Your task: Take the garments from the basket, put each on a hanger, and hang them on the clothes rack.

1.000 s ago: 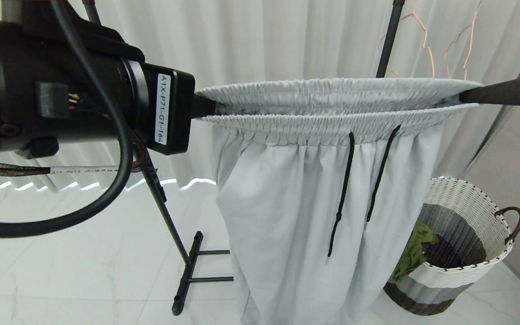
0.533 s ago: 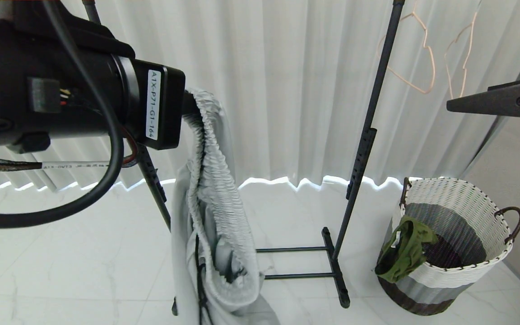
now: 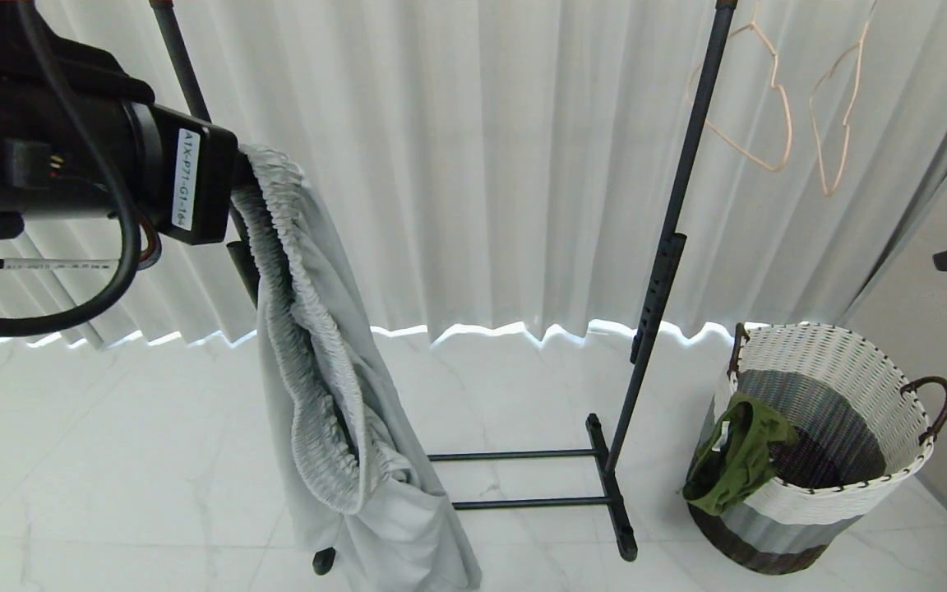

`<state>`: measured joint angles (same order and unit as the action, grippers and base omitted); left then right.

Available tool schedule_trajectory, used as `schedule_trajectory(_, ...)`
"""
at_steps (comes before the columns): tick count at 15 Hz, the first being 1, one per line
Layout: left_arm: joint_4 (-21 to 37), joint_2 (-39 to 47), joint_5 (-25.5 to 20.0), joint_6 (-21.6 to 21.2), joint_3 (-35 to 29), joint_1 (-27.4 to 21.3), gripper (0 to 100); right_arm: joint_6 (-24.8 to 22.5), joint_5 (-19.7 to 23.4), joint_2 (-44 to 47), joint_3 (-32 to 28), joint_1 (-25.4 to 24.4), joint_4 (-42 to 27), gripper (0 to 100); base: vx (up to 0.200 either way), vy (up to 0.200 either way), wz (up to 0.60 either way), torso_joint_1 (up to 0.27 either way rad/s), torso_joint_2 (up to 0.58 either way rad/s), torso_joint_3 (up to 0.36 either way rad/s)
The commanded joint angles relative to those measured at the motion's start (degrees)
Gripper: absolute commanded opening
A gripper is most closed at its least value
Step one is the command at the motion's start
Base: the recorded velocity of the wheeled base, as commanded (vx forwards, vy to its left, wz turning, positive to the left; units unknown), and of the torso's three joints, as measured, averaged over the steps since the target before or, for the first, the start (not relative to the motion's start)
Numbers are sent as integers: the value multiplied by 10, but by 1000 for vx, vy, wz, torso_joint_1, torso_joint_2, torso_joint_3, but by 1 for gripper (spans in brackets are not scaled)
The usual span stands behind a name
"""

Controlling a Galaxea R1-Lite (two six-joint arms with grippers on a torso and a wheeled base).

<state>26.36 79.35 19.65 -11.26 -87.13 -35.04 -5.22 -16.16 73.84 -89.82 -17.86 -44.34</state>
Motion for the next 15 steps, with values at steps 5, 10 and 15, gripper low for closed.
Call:
schedule_trajectory(5,-1,-10,-7,0,6,19,0,-37,-42,-6,12,69,1,100,0,0,0,0,0,0)
schedule_trajectory(10,-1,-10,-7,-1,6,19,0,-24,-41,-6,12,69,2,100,0,0,0,59,-174,-108)
schedule_trajectory(15,-1,-11,-6,-2,6,19,0,-1,-42,-5,12,69,4,100,0,0,0,177,-450,-272)
